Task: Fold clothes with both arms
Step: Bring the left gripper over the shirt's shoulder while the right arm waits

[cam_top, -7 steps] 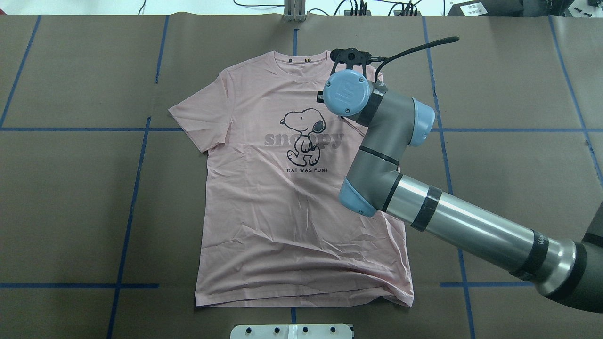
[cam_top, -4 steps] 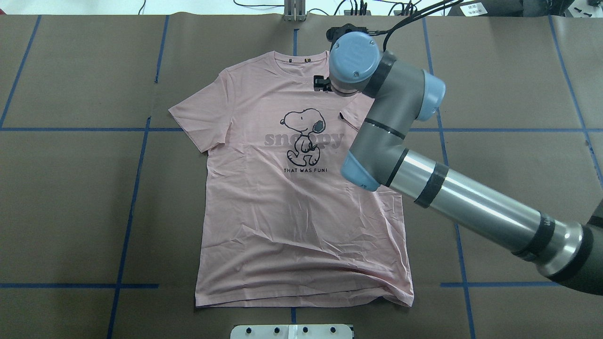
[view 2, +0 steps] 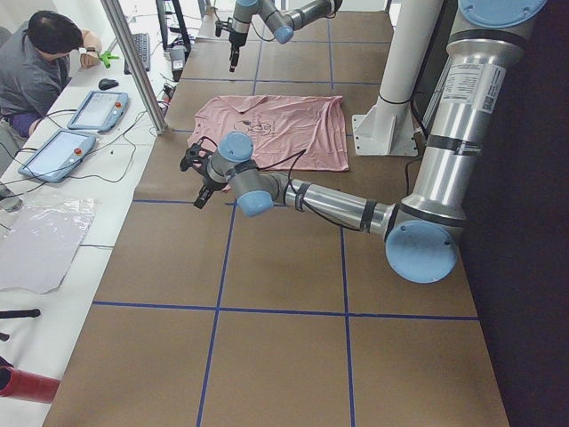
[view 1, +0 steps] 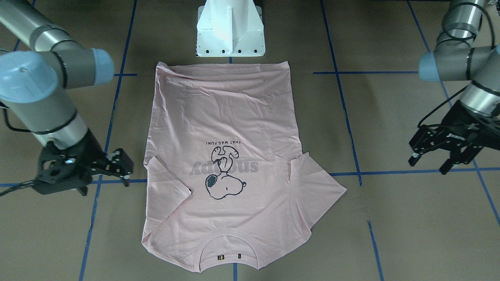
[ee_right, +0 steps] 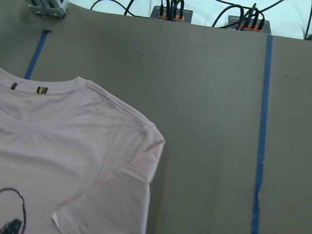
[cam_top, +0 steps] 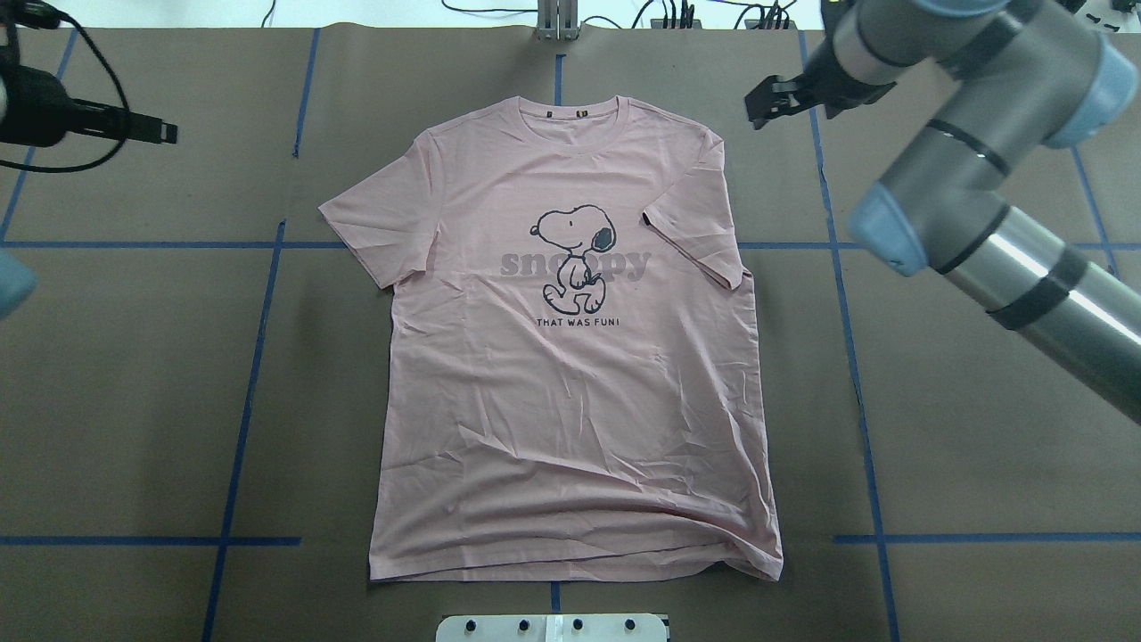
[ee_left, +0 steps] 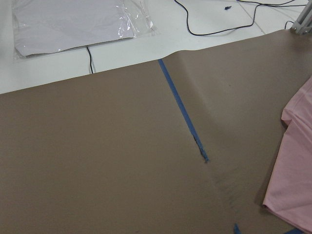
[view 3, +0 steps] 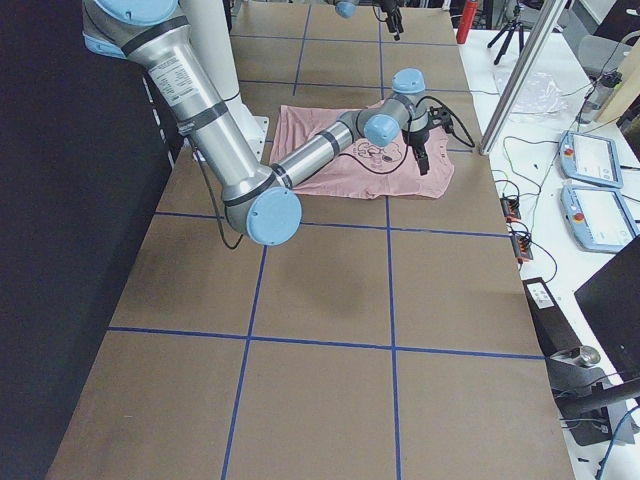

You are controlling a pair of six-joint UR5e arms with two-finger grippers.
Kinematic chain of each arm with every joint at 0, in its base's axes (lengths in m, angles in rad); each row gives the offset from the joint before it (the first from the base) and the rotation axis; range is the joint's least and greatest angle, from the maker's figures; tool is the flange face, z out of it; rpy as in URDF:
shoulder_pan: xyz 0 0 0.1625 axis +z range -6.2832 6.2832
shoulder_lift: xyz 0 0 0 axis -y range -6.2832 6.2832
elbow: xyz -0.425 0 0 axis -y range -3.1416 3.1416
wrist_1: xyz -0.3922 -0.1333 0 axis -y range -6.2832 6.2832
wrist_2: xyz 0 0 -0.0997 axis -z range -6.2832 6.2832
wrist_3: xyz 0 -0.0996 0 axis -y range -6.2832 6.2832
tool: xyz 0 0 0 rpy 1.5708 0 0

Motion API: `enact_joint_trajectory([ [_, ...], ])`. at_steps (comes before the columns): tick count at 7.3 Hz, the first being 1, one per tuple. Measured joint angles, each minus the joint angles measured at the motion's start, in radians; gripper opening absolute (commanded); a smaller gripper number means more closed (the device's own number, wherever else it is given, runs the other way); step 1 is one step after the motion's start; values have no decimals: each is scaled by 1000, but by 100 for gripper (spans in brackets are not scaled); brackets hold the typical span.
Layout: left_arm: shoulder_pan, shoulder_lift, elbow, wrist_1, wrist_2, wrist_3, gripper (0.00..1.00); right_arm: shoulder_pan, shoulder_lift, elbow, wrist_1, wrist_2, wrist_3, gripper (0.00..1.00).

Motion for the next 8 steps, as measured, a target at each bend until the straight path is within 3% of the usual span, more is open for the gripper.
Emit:
enact_joint_trajectory([
  [3, 204, -133, 146, -1, 234, -258, 62, 60, -86, 45, 6, 58, -101, 100],
  [4, 230, -160, 197, -6, 279, -284, 55, 61, -88, 45, 7, 59, -102, 100],
  [8, 280, -191, 257, -13, 335, -317, 49, 62, -92, 45, 7, 57, -101, 100],
])
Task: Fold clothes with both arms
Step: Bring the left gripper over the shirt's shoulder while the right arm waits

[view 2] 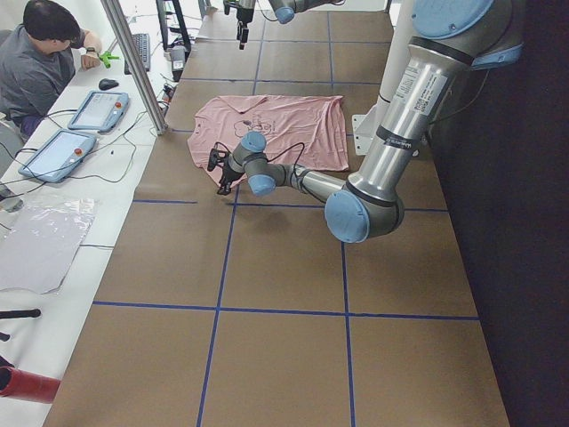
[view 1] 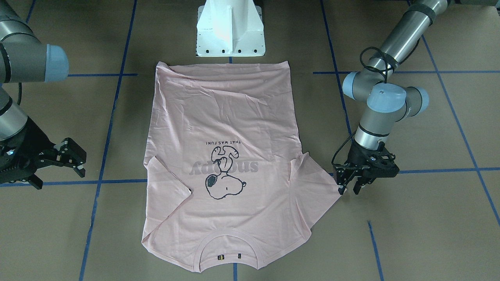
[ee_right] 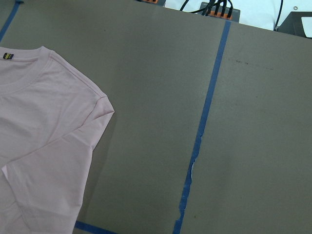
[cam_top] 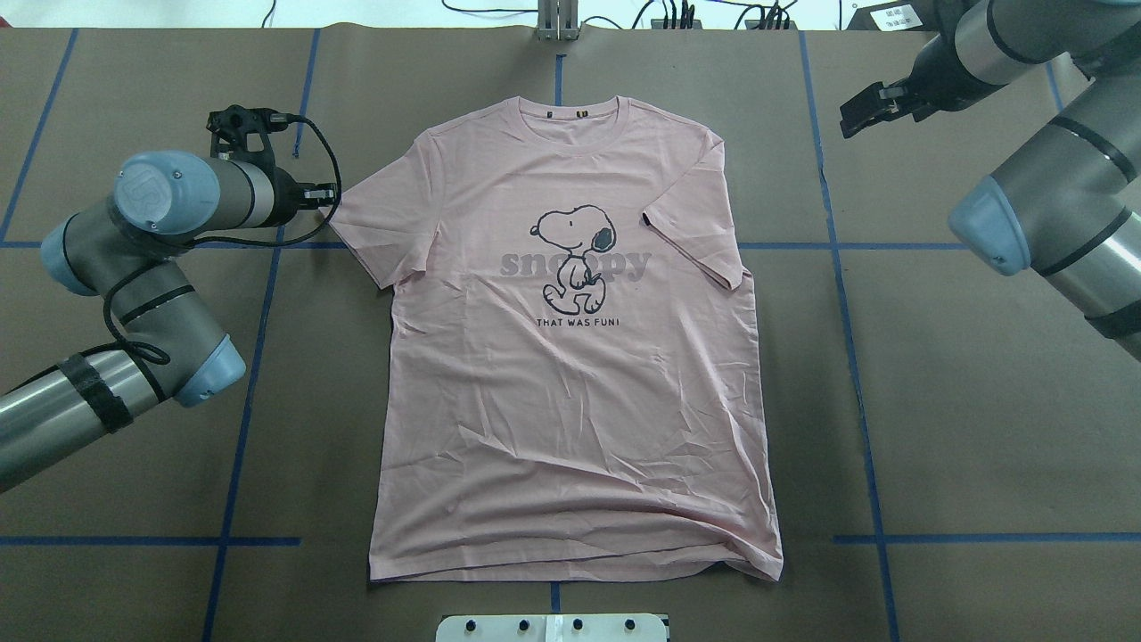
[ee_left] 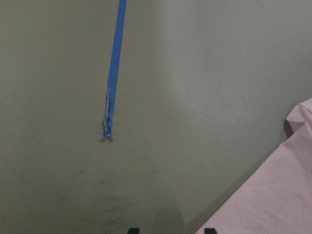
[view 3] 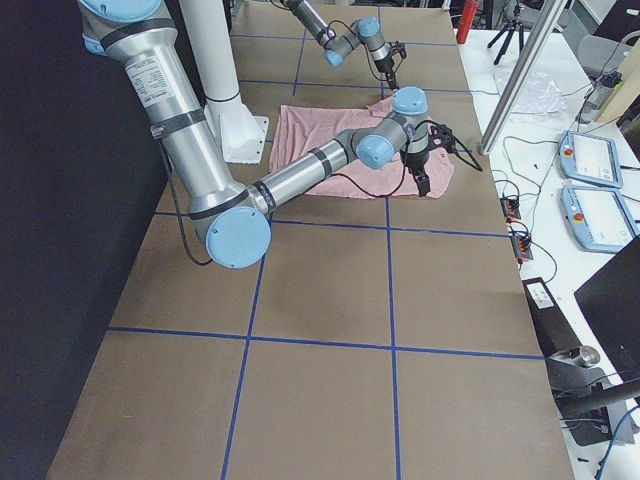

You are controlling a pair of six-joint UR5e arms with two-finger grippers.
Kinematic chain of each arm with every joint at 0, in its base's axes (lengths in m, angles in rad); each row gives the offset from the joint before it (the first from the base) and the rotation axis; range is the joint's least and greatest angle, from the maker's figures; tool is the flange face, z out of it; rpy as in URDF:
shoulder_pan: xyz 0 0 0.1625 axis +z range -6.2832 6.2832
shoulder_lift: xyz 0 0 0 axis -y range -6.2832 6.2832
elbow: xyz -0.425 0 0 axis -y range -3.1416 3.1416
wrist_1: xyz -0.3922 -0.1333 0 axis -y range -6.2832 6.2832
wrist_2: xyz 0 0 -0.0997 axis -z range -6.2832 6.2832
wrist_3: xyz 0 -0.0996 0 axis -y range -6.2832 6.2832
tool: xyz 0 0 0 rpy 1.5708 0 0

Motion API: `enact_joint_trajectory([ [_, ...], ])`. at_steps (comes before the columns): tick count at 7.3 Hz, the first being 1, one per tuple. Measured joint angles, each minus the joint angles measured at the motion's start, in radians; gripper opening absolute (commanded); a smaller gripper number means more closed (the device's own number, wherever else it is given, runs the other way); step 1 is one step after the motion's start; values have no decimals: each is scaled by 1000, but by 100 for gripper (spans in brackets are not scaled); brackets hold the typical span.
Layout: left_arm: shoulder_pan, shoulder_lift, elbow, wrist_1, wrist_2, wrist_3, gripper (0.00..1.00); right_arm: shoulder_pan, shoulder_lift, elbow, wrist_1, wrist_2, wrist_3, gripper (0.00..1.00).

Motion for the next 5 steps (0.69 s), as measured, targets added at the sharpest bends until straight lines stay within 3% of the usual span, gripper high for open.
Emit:
enact_joint_trajectory([
  [1, 6, 0, 1, 0, 1, -1, 31, 0, 0, 0, 0, 0, 0, 100],
  [2, 10, 0, 2, 0, 1, -1, 3, 0, -1, 0, 0, -1, 0, 100],
  [5, 13, 1, 1, 1, 1, 4, 0, 0, -2, -3, 0, -1, 0, 100],
])
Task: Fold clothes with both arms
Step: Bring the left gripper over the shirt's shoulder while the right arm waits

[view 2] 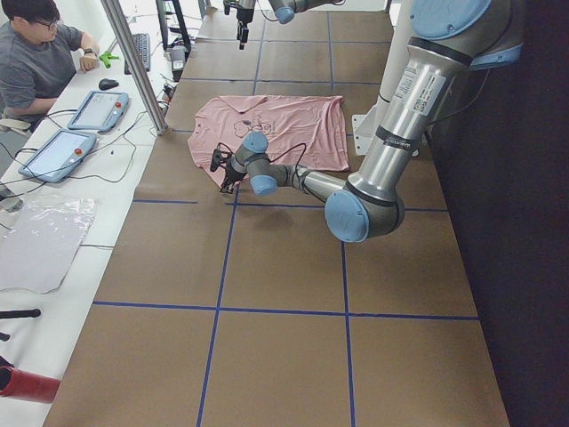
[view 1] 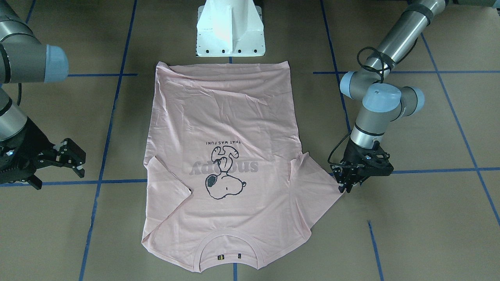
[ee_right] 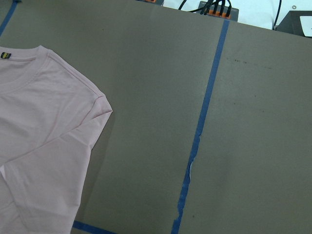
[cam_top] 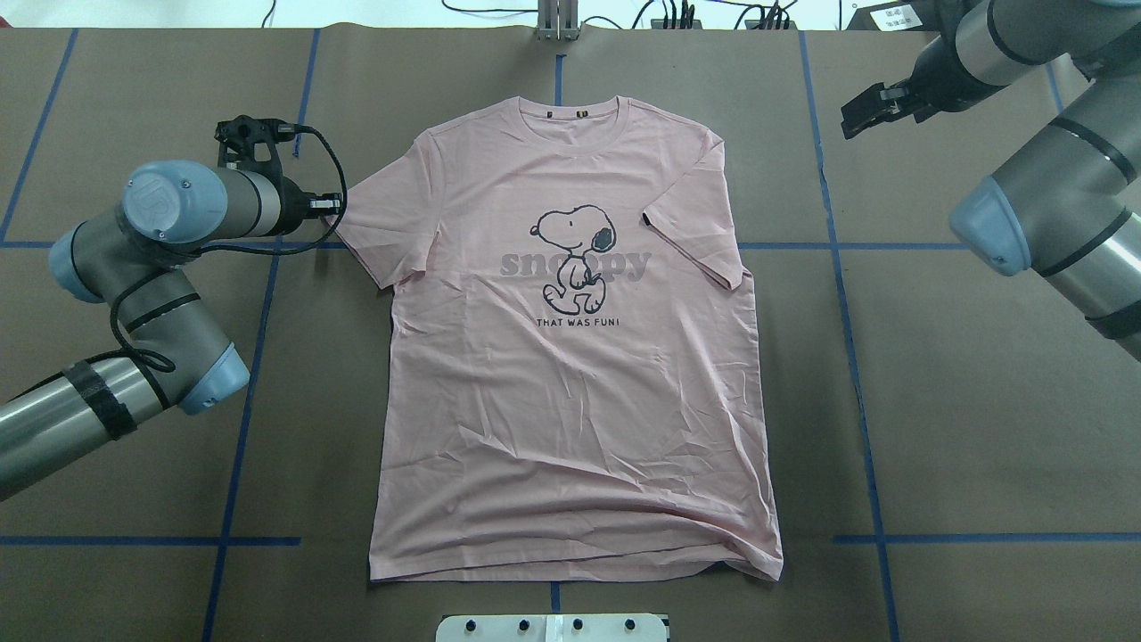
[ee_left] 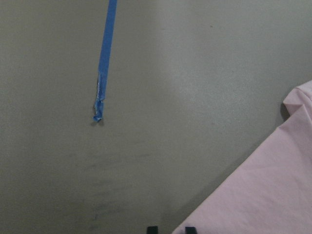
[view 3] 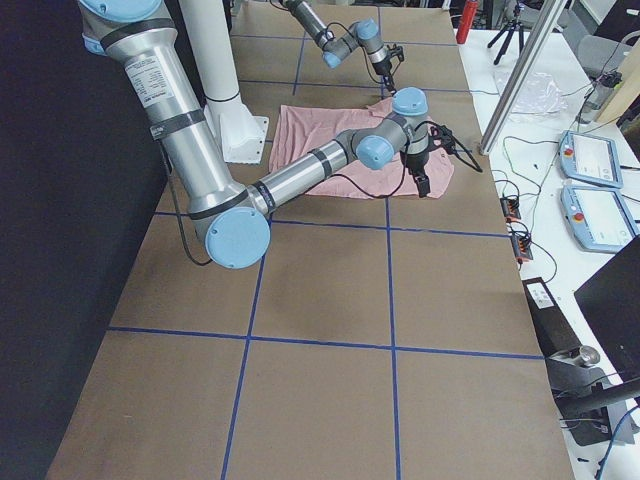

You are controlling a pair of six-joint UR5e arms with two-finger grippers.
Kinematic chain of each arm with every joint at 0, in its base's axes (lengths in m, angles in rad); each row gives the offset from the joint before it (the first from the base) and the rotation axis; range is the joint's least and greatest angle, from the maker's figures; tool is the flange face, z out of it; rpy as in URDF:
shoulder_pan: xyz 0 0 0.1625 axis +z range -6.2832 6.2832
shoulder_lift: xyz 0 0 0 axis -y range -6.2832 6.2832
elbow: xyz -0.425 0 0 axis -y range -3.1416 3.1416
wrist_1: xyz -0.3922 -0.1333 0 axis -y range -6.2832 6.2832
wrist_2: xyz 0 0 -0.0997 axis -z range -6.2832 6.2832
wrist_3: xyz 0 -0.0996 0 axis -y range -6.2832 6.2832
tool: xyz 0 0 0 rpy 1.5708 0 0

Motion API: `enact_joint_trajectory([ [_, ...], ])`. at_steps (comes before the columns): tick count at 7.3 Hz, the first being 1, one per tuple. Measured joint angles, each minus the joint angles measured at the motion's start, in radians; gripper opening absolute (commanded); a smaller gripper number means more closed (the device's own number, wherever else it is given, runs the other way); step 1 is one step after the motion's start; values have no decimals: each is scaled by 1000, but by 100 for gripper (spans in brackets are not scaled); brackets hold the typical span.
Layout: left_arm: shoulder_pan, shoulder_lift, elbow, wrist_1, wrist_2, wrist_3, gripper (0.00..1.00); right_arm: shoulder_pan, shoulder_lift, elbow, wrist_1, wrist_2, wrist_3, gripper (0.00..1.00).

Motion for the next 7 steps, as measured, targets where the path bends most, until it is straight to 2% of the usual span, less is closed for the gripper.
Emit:
enact_joint_trajectory([
  [2, 0, -1, -11, 4, 0, 7, 0, 0, 0, 0, 0, 0, 0, 100],
  [4, -1, -4, -65, 29, -6, 9, 0, 0, 0, 0, 0, 0, 1, 100],
  [5, -1, -17, -108, 87, -9, 6, 0, 0, 0, 0, 0, 0, 1, 100],
  [7, 15, -96, -181, 306, -9, -24, 0, 0, 1, 0, 0, 0, 3, 100],
])
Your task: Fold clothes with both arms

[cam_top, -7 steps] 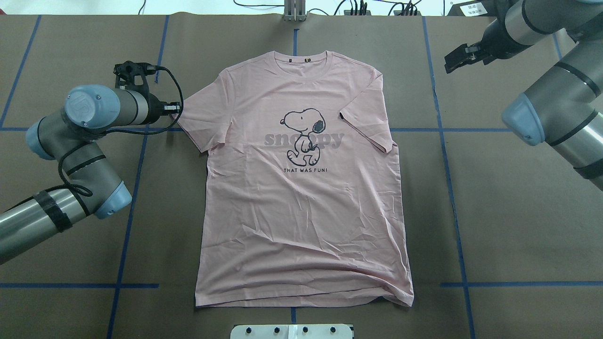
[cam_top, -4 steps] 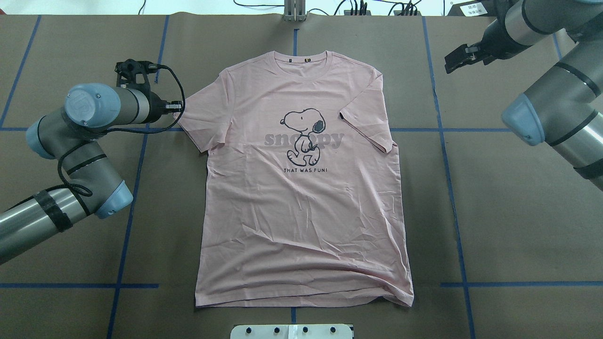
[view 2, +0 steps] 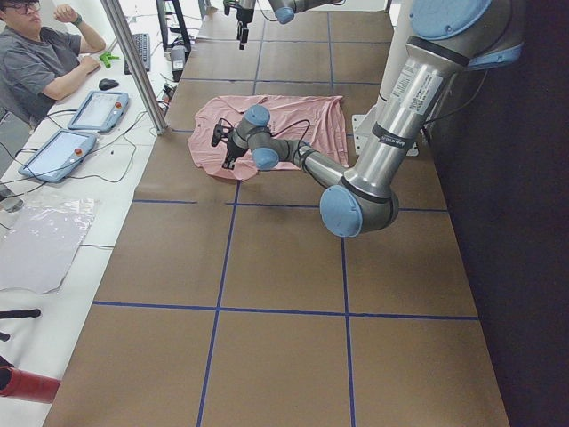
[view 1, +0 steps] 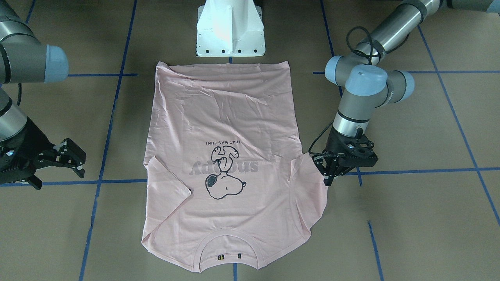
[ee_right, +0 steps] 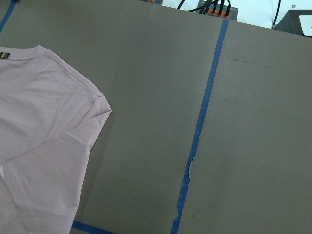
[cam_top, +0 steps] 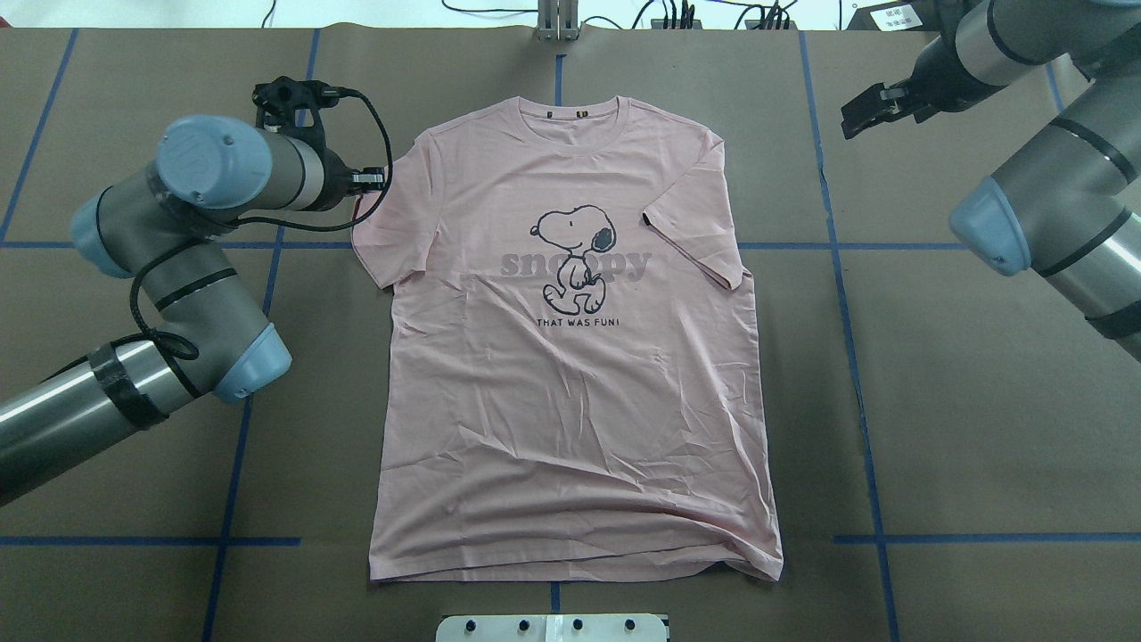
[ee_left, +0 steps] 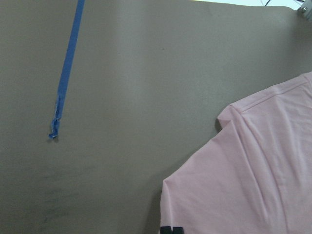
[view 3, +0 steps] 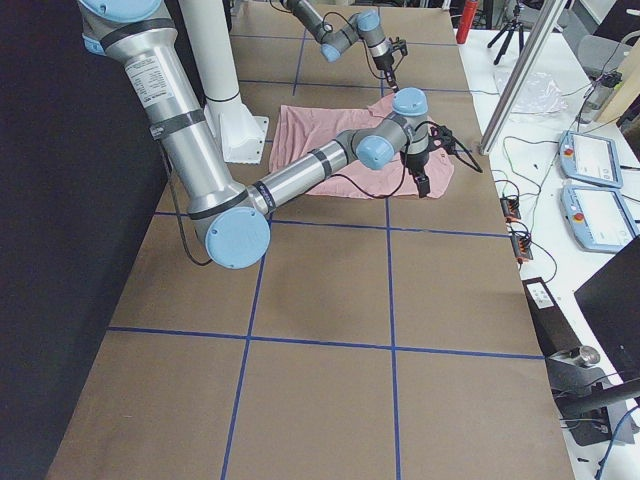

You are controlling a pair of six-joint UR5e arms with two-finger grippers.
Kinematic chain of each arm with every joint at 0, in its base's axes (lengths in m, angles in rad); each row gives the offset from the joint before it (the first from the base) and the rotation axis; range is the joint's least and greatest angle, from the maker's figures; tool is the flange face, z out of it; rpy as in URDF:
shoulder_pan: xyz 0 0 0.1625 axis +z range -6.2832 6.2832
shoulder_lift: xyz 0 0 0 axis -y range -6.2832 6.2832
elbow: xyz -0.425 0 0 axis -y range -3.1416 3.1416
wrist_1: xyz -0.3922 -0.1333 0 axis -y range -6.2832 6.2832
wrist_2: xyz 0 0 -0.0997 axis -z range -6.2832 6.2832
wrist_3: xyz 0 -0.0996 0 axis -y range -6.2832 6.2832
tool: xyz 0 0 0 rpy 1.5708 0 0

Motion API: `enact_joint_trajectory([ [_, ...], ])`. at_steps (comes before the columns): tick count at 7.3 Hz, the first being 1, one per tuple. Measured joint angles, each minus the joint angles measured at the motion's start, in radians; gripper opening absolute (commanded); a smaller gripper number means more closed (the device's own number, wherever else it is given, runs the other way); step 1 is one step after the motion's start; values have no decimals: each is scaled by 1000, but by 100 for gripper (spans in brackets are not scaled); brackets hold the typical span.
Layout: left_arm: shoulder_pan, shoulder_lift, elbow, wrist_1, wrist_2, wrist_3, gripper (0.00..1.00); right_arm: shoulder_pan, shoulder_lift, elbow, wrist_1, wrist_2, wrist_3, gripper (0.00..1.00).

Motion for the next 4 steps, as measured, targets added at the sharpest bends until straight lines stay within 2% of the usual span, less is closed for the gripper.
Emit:
enact_joint_trajectory([
  [2, 50, -135, 10, 213, 10, -108, 0, 0, 1, 0, 0, 0, 5, 100],
  [3, 74, -207, 58, 283, 23, -157, 0, -1, 2, 0, 0, -2, 6, 100],
  [4, 94, -281, 139, 315, 35, -200, 4, -2, 3, 0, 0, -4, 6, 100],
])
